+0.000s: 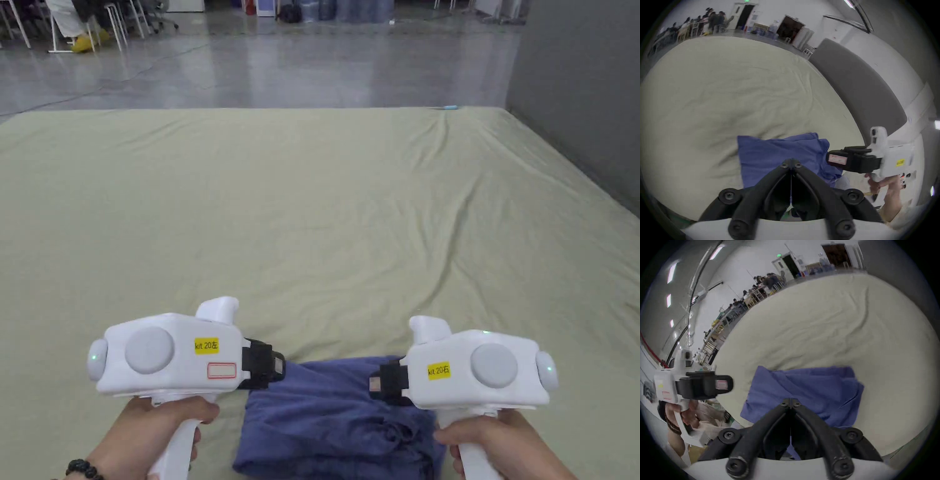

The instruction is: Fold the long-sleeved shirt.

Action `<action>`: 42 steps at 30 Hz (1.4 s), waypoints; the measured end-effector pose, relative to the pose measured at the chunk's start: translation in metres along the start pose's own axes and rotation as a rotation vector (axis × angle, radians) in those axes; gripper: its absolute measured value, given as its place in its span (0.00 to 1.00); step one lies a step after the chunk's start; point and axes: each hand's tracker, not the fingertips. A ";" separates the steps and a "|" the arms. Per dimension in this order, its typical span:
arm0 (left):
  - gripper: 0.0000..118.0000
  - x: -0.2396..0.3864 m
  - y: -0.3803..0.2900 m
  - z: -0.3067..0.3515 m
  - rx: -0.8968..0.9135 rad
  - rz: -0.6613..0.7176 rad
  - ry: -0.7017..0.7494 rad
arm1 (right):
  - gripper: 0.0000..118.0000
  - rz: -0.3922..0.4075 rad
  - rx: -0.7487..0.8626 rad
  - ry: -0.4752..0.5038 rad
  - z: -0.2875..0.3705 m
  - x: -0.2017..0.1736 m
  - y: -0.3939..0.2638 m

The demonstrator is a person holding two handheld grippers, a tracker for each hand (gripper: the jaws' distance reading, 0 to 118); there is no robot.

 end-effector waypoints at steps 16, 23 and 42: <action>0.89 -0.097 -0.016 -0.076 -0.110 0.334 -0.257 | 0.00 0.020 -0.116 -0.119 -0.032 0.037 -0.018; 0.00 -0.059 -0.026 -0.104 -0.123 0.107 -0.195 | 0.00 -0.039 -0.097 -0.080 -0.027 0.043 -0.021; 0.00 -0.305 0.035 0.173 0.080 0.027 0.066 | 0.00 0.446 0.203 0.095 -0.143 -0.303 0.042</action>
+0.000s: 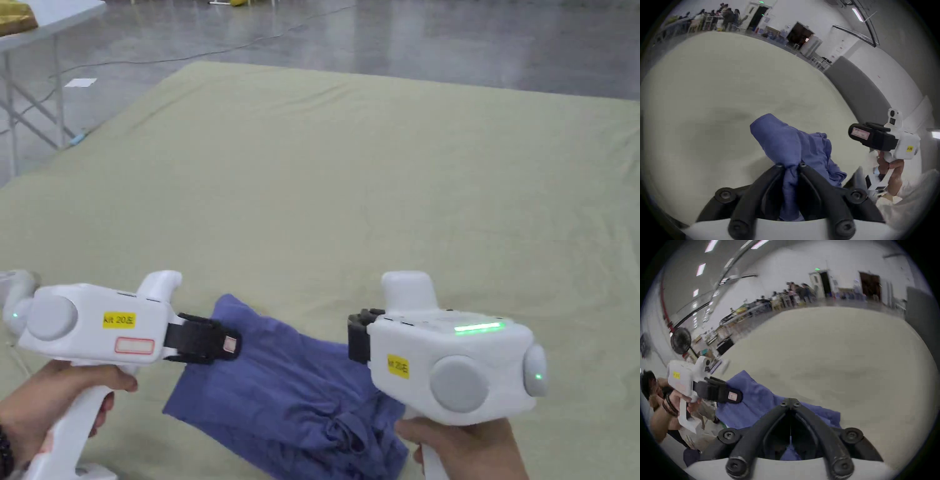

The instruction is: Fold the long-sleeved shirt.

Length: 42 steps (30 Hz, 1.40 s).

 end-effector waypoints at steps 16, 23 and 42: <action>0.98 -0.109 -0.006 0.060 0.119 0.036 0.371 | 0.00 0.132 0.025 0.088 -0.136 -0.122 -0.001; 0.81 -0.042 0.012 0.096 0.310 -0.008 0.467 | 0.00 0.125 0.139 0.008 -0.044 -0.055 0.038; 0.00 0.406 -0.001 -0.021 0.965 -0.423 0.370 | 0.00 0.050 0.640 -0.586 0.299 0.138 0.028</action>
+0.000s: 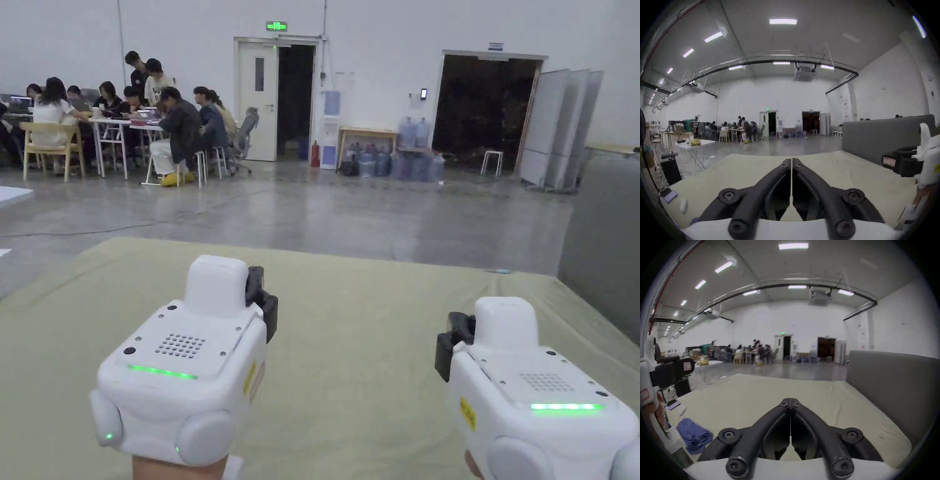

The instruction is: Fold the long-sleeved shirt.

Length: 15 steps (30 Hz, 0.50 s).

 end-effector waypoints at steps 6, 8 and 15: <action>0.00 0.048 -0.054 0.049 0.004 -0.028 0.041 | 0.00 0.016 0.043 -0.060 0.025 0.043 -0.059; 0.00 0.054 -0.070 0.060 -0.020 -0.032 0.064 | 0.02 0.055 0.047 -0.088 0.044 0.047 -0.073; 0.00 0.050 -0.108 0.078 -0.056 -0.036 0.033 | 0.01 0.006 0.043 -0.124 0.065 0.067 -0.103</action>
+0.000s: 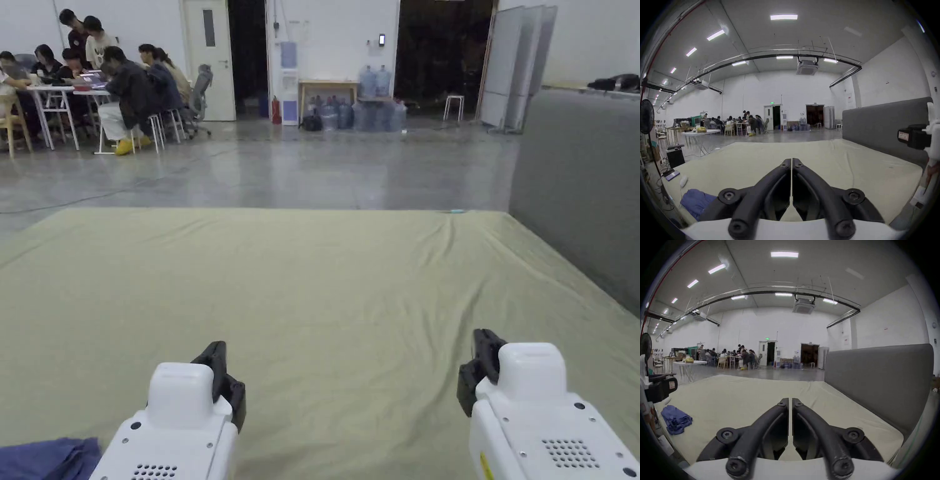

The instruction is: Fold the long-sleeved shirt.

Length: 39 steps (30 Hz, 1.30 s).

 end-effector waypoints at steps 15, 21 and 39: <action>0.00 -0.001 -0.016 -0.003 -0.061 0.025 -0.030 | 0.01 0.016 -0.033 -0.018 0.004 0.003 -0.015; 0.00 -0.002 -0.018 -0.004 -0.070 0.035 -0.026 | 0.01 0.010 -0.057 -0.033 0.001 0.002 -0.020; 1.00 0.000 -0.018 -0.016 -0.074 0.047 -0.059 | 0.89 0.052 -0.032 -0.004 -0.006 -0.003 -0.028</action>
